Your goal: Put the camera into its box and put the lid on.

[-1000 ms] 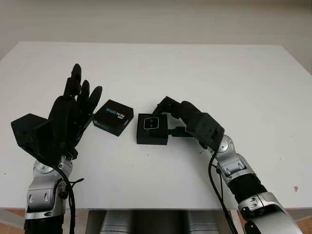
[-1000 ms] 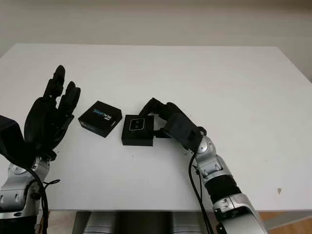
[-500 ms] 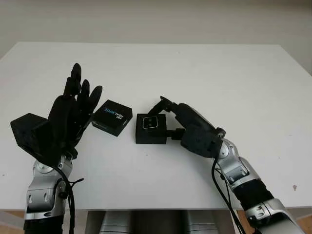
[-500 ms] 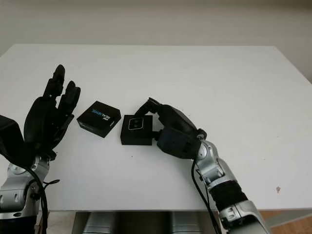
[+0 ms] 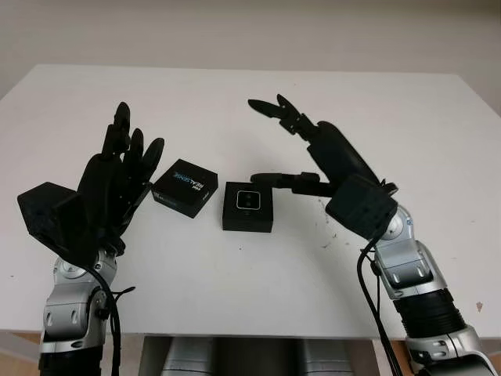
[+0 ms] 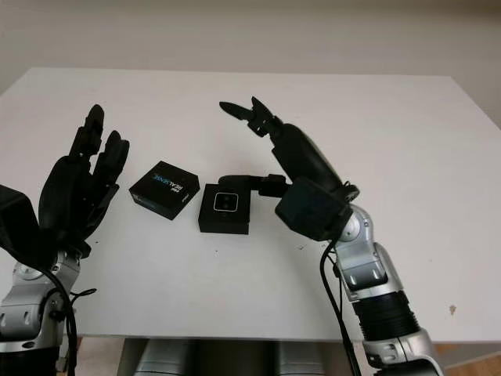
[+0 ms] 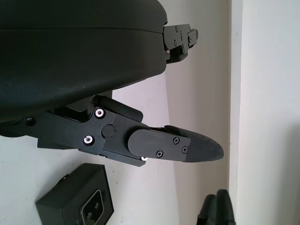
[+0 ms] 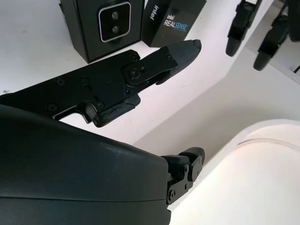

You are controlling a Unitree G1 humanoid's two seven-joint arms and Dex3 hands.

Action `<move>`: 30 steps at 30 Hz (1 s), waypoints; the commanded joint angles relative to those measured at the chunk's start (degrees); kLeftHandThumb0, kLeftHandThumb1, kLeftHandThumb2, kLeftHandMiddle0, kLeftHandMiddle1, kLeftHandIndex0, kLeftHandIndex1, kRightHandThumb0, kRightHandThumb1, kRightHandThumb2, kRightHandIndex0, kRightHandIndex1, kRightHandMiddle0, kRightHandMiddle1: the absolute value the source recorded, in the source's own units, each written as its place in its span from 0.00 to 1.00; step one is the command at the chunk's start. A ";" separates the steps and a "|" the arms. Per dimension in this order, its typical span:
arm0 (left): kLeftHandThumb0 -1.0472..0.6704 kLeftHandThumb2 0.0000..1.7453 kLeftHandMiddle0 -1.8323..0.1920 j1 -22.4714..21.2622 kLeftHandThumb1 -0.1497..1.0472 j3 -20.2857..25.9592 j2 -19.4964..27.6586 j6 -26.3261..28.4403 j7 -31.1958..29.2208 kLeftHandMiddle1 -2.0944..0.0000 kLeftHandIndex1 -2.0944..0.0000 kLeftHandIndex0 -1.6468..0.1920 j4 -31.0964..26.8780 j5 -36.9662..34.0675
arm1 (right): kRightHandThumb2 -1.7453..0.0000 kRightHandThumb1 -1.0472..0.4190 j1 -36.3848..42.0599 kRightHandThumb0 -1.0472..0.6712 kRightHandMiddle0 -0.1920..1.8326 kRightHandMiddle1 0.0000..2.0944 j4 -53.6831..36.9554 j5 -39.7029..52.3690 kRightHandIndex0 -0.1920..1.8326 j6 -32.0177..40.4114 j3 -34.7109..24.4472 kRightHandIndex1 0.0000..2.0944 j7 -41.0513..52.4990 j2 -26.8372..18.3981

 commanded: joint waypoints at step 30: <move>0.20 0.06 0.81 -10.50 1.00 -17.69 12.35 8.57 5.08 0.94 0.94 0.86 6.19 44.69 | 0.88 0.00 -0.63 0.26 0.07 0.03 -0.61 24.40 0.06 20.00 -15.13 0.02 -3.82 6.15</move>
